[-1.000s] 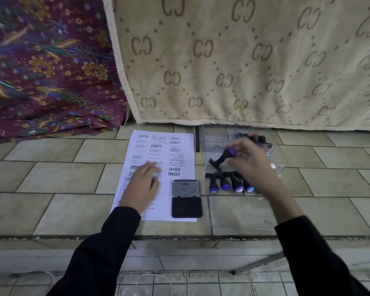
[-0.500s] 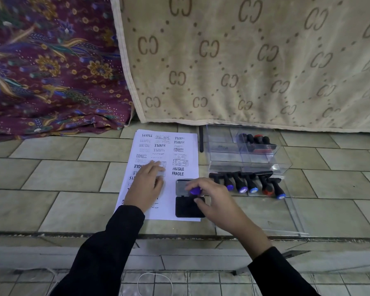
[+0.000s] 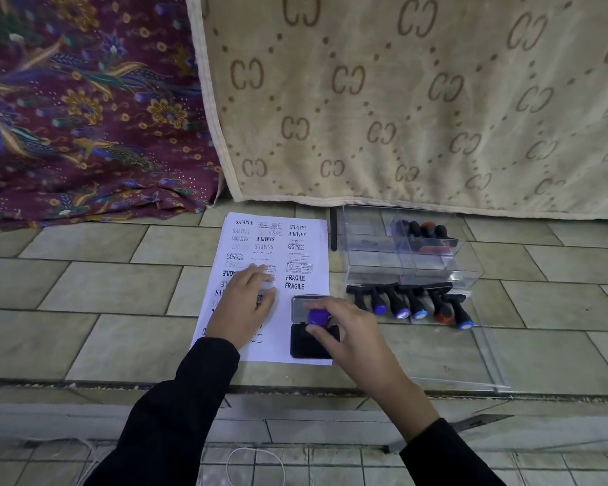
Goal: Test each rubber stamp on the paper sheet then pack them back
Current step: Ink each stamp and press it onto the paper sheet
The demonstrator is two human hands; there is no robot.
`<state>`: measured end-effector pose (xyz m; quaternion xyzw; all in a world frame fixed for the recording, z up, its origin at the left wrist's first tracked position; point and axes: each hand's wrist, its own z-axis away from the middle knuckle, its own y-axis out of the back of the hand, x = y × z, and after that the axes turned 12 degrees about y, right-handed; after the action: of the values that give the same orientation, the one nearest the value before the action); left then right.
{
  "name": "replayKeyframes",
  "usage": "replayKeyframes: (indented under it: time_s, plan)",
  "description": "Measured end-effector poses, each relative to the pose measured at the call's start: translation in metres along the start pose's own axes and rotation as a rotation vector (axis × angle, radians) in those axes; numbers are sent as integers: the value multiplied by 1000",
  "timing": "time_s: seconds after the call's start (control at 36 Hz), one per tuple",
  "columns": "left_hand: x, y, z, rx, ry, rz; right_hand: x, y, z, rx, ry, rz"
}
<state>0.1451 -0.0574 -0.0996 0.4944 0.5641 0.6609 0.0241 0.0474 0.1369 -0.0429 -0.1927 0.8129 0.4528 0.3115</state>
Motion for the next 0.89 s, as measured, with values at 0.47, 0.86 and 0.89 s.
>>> replayKeyframes:
  time_s: [0.47, 0.86, 0.89]
  plan:
    - [-4, -4, -2, 2, -2, 9, 0, -9, 8, 40, 32, 96]
    - [-9, -8, -3, 17, 1, -2, 2, -17, 16, 86, 52, 107]
    - [-9, -8, -3, 19, -1, -1, 2, -18, 17, 93, 57, 108]
